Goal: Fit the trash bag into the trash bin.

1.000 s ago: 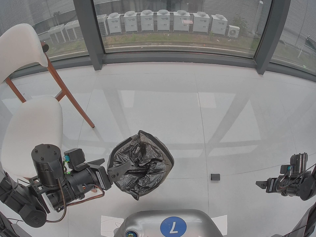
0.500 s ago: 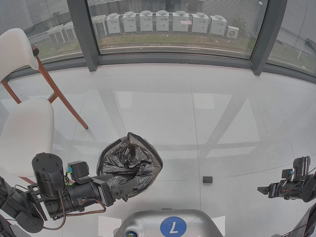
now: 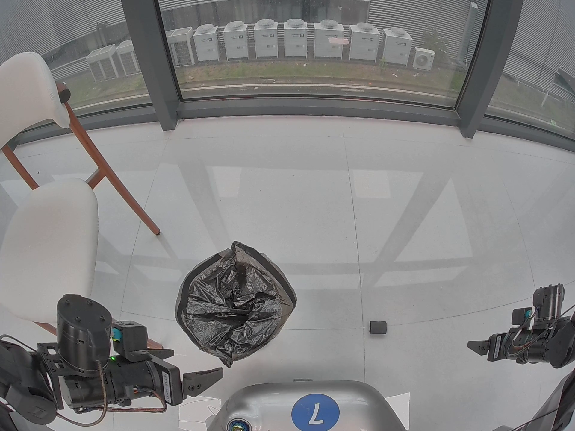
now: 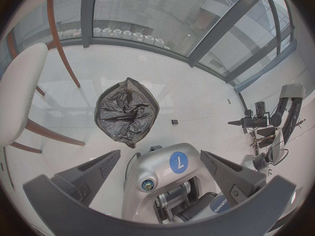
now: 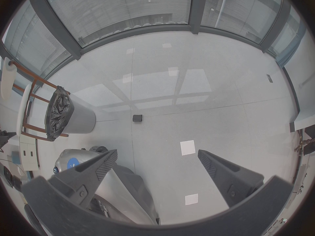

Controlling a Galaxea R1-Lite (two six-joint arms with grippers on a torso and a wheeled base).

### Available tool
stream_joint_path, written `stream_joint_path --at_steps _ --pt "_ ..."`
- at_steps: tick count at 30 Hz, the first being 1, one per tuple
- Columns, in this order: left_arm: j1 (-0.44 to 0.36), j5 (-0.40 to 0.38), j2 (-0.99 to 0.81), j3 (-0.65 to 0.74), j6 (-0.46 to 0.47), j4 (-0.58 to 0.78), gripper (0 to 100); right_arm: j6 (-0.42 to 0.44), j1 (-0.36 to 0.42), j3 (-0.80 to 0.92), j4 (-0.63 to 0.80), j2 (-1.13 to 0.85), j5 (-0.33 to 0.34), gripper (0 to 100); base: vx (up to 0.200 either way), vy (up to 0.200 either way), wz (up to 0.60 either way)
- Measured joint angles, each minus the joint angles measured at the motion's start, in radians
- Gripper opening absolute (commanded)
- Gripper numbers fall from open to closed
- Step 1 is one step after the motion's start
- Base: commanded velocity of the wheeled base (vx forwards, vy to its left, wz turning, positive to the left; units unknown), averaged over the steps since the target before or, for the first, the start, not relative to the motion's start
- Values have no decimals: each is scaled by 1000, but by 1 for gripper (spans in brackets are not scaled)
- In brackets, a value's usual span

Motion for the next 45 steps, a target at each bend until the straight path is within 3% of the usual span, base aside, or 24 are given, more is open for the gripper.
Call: stream_joint_path --at_steps 4,15,27,40,45 --pt "-1 40 -30 10 3 2 100 0 3 0 4 4 0 100 -50 0 0" --pt "-9 35 -69 44 21 5 100 3 22 0 7 6 0 100 -200 0 0" --pt "-6 37 -63 51 63 4 100 2 57 -14 -53 58 0 100 0 0 0" --pt "-8 49 27 12 67 5 100 53 105 -225 -124 177 13 100 0 0 0" --pt "-13 119 98 -30 162 7 100 92 142 -264 -129 216 15 100 0 0 0"
